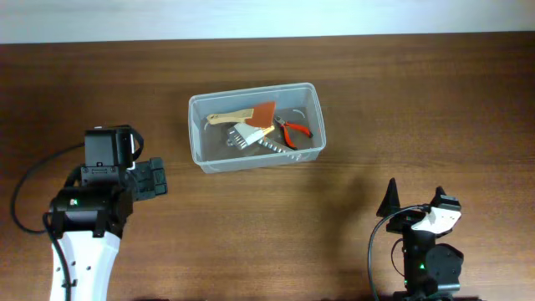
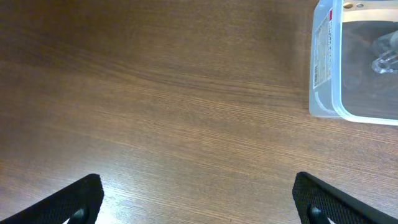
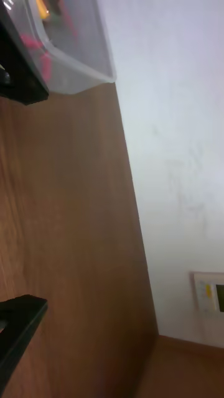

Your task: Pack container

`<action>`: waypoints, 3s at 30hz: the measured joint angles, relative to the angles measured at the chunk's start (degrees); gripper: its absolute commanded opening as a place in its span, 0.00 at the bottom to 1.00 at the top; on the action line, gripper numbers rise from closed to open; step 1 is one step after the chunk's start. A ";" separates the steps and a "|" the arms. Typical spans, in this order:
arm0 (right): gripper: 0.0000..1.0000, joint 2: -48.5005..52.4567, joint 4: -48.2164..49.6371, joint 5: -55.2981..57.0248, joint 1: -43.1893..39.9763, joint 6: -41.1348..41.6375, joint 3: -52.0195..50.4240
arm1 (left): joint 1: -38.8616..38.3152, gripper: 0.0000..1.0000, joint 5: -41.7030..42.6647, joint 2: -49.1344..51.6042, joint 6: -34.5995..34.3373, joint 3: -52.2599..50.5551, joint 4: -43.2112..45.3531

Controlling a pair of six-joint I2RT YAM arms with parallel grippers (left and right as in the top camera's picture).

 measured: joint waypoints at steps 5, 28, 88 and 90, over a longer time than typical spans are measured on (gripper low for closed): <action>0.99 0.00 0.00 0.00 0.00 -0.76 0.00 | 0.00 0.99 0.00 0.00 0.00 0.00 0.00; 0.99 0.00 0.00 0.00 0.00 -1.33 0.00 | 0.00 0.99 -0.02 0.00 -0.02 0.00 0.00; 0.99 -0.07 0.04 -0.24 0.00 -1.33 -0.07 | -3.67 0.99 8.07 -60.24 -0.39 -59.65 53.16; 0.99 -0.07 0.04 -0.24 0.00 -1.33 -0.07 | -3.67 0.99 8.07 -60.89 -0.42 -60.39 53.20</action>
